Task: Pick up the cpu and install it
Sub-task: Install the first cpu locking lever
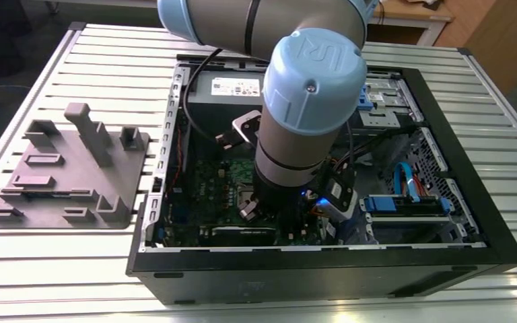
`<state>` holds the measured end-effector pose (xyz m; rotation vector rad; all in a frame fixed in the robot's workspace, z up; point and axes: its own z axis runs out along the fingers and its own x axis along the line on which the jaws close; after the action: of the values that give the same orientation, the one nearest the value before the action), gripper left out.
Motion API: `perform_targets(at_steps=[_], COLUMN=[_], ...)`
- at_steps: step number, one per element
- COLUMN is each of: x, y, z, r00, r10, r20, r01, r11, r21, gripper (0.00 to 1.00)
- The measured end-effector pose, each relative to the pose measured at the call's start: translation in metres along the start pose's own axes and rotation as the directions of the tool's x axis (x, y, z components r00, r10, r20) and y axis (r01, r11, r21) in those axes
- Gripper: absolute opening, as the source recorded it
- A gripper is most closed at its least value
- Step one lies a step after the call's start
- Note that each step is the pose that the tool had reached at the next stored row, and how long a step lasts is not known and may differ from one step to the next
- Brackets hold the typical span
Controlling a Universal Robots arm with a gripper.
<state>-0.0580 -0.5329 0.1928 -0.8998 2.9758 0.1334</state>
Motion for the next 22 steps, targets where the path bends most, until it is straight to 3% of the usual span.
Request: perform_targets(at_steps=[12, 22], x=[0.0008, 0.0026], y=[-0.0004, 0.0008], z=[0.0046, 0.0039], r00=[1.0, 1.0], r10=[-0.001, -0.001], r20=[0.0051, 0.0088], r01=[0.001, 0.001], r11=[1.0, 1.0], r21=[0.0037, -0.0005], gripper=[0.1, 0.1])
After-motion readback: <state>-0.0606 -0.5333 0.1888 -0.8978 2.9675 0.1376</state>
